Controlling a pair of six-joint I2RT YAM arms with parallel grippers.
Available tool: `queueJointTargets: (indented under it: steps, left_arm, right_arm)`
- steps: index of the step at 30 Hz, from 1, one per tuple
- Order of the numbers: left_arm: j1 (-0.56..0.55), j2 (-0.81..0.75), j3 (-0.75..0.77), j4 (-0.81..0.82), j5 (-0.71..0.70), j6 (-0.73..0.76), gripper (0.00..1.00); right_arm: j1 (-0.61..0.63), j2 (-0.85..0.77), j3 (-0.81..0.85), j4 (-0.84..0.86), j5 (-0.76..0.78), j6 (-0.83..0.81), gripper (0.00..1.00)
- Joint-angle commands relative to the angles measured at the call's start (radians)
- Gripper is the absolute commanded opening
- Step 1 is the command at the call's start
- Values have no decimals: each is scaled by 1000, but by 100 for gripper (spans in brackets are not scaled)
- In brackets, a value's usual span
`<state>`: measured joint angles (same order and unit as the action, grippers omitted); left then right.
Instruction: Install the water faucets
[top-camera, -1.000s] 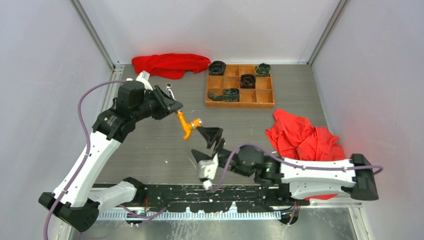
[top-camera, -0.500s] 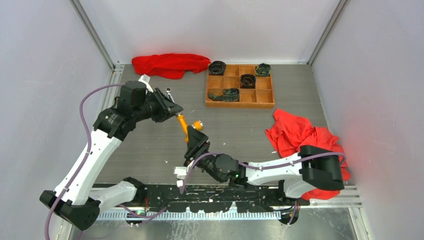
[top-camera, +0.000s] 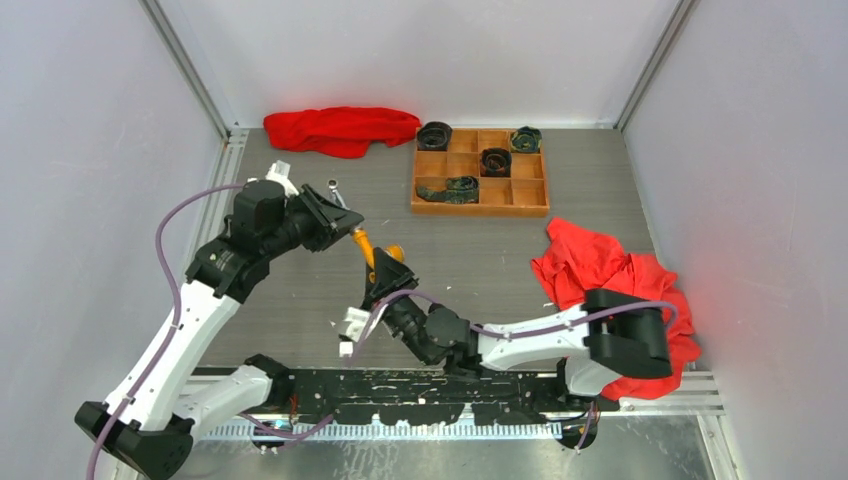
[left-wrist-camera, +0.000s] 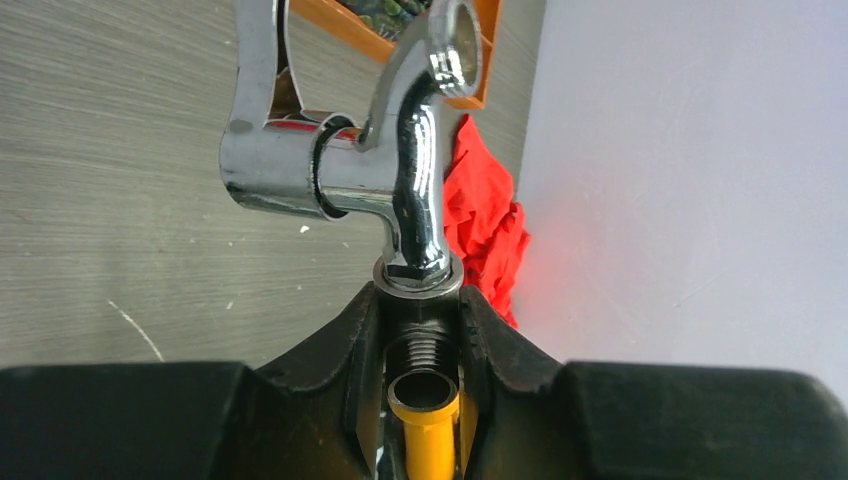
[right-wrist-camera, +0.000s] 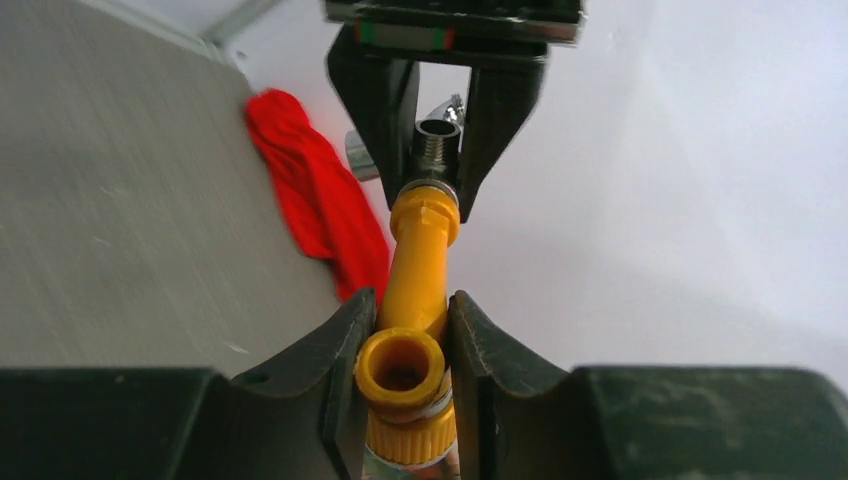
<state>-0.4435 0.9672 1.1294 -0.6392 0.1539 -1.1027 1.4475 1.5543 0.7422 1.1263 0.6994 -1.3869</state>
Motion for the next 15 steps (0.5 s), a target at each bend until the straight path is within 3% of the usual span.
queueJointTargets:
  steps: [1, 4, 6, 10, 15]
  left_arm:
    - [-4, -73, -39, 193, 22, -23, 0]
    - [-5, -106, -108, 304, 14, -36, 0]
    - [-5, -130, -164, 408, 15, -47, 0]
    - [-6, -175, -280, 591, 4, -74, 0]
    - [-6, -212, -385, 745, -24, -97, 0]
  right_arm:
    - [-24, -204, 76, -207, -59, 590, 2]
    - [-122, -310, 74, -377, -254, 1071, 4]
    - [-205, -353, 41, -380, -361, 1339, 4]
    - [-351, -408, -75, -229, -527, 1785, 4]
    - [-453, -320, -137, 2, -735, 2222, 3]
